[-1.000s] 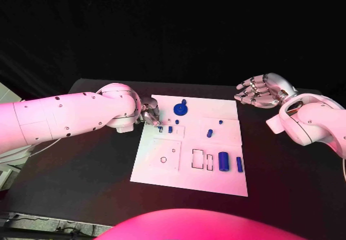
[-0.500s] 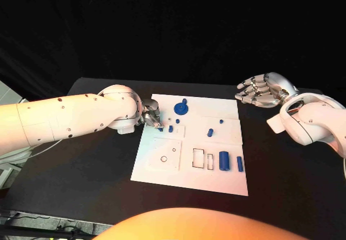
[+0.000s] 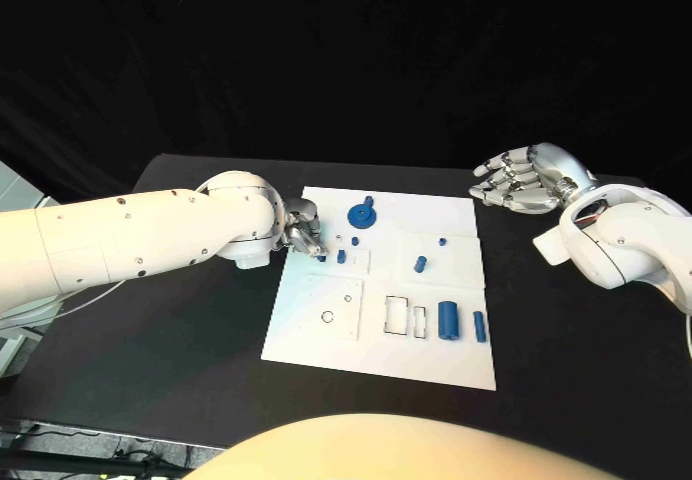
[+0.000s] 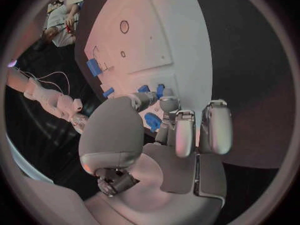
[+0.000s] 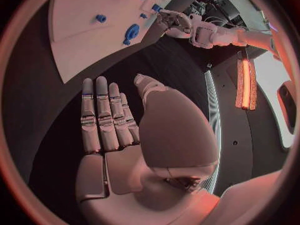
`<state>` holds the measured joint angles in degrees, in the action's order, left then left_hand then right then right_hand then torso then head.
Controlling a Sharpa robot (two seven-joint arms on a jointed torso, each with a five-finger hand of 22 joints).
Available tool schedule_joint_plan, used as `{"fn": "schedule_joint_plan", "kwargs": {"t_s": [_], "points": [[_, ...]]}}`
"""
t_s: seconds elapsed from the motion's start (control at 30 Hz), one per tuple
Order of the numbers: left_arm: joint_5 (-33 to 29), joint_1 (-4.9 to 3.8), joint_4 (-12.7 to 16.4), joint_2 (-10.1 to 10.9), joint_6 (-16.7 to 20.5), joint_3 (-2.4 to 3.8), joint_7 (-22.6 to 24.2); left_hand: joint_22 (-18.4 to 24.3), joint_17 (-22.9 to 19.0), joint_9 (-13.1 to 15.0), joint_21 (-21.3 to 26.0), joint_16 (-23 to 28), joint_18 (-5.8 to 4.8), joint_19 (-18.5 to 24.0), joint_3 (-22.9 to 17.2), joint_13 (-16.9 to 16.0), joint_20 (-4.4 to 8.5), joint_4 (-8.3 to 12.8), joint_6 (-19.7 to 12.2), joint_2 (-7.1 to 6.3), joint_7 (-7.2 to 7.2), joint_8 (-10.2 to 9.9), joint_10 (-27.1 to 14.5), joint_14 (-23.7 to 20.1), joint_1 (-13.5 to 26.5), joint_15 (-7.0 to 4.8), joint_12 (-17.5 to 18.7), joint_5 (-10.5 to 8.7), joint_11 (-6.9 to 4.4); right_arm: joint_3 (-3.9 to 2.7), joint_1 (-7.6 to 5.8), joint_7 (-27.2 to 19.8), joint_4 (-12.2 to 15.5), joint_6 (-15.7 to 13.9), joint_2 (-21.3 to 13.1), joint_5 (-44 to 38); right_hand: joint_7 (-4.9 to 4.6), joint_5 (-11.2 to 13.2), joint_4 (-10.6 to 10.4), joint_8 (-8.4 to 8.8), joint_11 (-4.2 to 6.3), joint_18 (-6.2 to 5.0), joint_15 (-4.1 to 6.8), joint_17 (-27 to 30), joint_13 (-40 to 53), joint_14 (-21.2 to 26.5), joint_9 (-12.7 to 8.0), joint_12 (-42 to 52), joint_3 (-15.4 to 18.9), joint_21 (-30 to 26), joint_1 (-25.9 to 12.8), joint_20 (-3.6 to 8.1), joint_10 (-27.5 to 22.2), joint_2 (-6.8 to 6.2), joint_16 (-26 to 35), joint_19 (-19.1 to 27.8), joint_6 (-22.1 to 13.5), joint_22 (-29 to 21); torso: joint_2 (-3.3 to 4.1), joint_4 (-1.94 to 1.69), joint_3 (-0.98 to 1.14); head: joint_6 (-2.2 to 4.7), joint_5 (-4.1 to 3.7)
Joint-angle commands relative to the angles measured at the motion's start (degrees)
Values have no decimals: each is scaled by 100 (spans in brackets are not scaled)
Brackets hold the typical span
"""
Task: Assemble the parts on the task board
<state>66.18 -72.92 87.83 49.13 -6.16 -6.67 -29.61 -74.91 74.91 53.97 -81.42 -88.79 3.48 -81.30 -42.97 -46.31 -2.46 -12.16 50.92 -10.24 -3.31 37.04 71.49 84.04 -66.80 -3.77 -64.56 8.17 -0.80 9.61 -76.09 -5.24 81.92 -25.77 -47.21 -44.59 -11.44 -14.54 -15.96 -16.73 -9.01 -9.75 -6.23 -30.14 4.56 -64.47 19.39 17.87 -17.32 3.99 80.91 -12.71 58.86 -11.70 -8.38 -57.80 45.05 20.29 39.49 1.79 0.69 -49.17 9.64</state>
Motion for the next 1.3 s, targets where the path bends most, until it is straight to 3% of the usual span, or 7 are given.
{"fn": "schedule_joint_plan", "kwargs": {"t_s": [0.03, 0.7, 1.3], "points": [[14, 20, 31, -13, -13, -8, 15, -411, 1346, -3, -39, -14, -45, -59, -1028, 11, 1, 974, 41, 14, 1, 18, 44, 543, -21, -29, -7, 28, -16, -1, 2, -39, 2, 75, 1, -11, -162, -19, 3, 25, -10, -70, -1, 5, -5, 22, -8, -38, 16, -18, 22, 0, 38, 13, 34, 28, 22, -5, 0, 6, 1, -7, 6], [-3, 24, 50, -13, -328, -9, 34, -408, 1351, -2, -37, -18, -44, -56, -1044, 15, 2, 984, 46, 2, 5, 17, 50, 545, -14, -31, -5, 29, -19, -1, 2, -35, -10, 91, 1, -11, -162, -19, 3, 25, -10, -70, -1, 5, -5, 22, -8, -38, 16, -18, 22, 0, 38, 13, 34, 28, 22, -5, 0, 3, 1, -23, 12], [-63, 30, -55, -121, -263, -25, -24, -408, 1340, -3, -37, -10, -44, -56, -1066, 5, 5, 989, 54, -2, 7, 16, 63, 541, -3, -33, -9, 25, -21, 1, 4, -22, -21, 135, 9, -12, -160, -20, 2, 26, -9, -72, 0, 14, -18, 14, -11, -46, 16, -14, 24, -1, 50, 14, 40, 26, 27, -23, 1, 9, 4, -17, 6]]}}
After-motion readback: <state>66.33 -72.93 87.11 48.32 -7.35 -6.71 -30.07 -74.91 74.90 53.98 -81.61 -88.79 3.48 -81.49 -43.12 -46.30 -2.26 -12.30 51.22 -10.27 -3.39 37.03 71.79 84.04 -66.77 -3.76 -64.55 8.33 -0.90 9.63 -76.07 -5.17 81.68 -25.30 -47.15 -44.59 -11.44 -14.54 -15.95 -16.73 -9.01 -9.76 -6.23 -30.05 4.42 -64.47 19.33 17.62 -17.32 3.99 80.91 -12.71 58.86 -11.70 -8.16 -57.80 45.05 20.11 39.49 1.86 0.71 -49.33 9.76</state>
